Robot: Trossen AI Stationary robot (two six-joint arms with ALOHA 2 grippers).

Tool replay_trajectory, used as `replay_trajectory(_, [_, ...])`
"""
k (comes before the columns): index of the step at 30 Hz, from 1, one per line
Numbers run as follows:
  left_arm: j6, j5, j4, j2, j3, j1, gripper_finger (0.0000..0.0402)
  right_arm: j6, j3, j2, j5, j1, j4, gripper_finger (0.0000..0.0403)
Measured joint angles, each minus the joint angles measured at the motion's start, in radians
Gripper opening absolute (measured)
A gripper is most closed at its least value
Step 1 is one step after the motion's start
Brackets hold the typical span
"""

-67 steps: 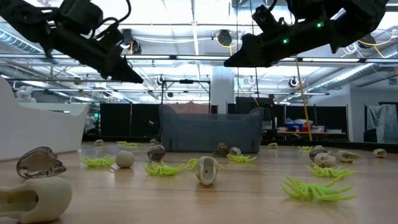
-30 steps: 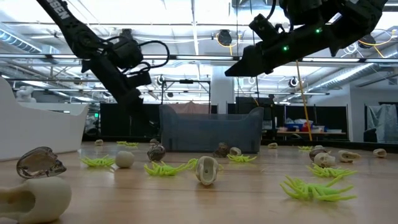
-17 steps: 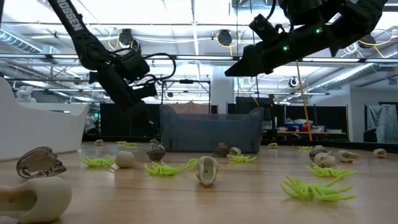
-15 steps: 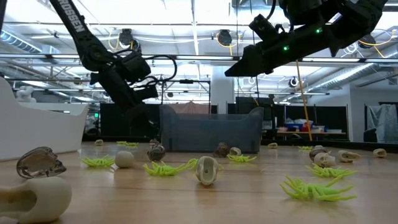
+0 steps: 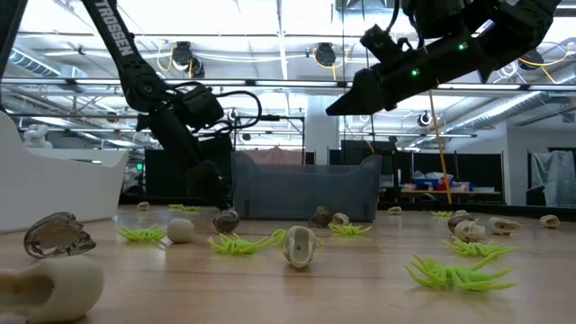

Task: Sort Halloween decoration
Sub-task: Put the black skull toy into the black bin

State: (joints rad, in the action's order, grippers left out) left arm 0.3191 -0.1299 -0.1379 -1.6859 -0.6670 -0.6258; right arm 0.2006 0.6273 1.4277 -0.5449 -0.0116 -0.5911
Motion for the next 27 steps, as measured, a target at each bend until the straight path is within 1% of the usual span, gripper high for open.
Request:
replay_trajectory(2, [0.000, 0.000, 0.000, 0.000, 0.000, 0.000, 0.0217, -0.002, 0.000, 0.000, 0.000, 0.000, 0.005, 0.0214])
replay_trajectory(5, [0.004, -0.002, 0.001, -0.001, 0.000, 0.000, 0.0190, -0.002, 0.000, 0.000, 0.000, 0.000, 0.004, 0.0214])
replay_trajectory(8, [0.026, -0.008, 0.002, -0.002, 0.000, 0.001, 0.0148, -0.002, 0.000, 0.000, 0.000, 0.000, 0.005, 0.0214])
replay_trajectory(13, [0.080, -0.007, -0.007, -0.002, 0.000, 0.001, 0.0063, -0.005, 0.000, 0.000, 0.000, 0.000, 0.005, 0.0214])
replay_trajectory(15, [0.087, 0.005, -0.021, -0.003, 0.000, 0.000, 0.0039, -0.005, 0.000, 0.000, 0.000, 0.000, 0.008, 0.0214])
replay_trajectory(23, [0.083, 0.011, -0.033, -0.004, 0.002, 0.000, 0.0035, -0.018, 0.000, 0.000, 0.000, 0.000, 0.017, 0.0214])
replay_trajectory(27, [0.083, 0.010, -0.031, 0.012, 0.002, 0.000, 0.0046, -0.041, 0.000, 0.000, 0.000, 0.000, 0.040, 0.0214])
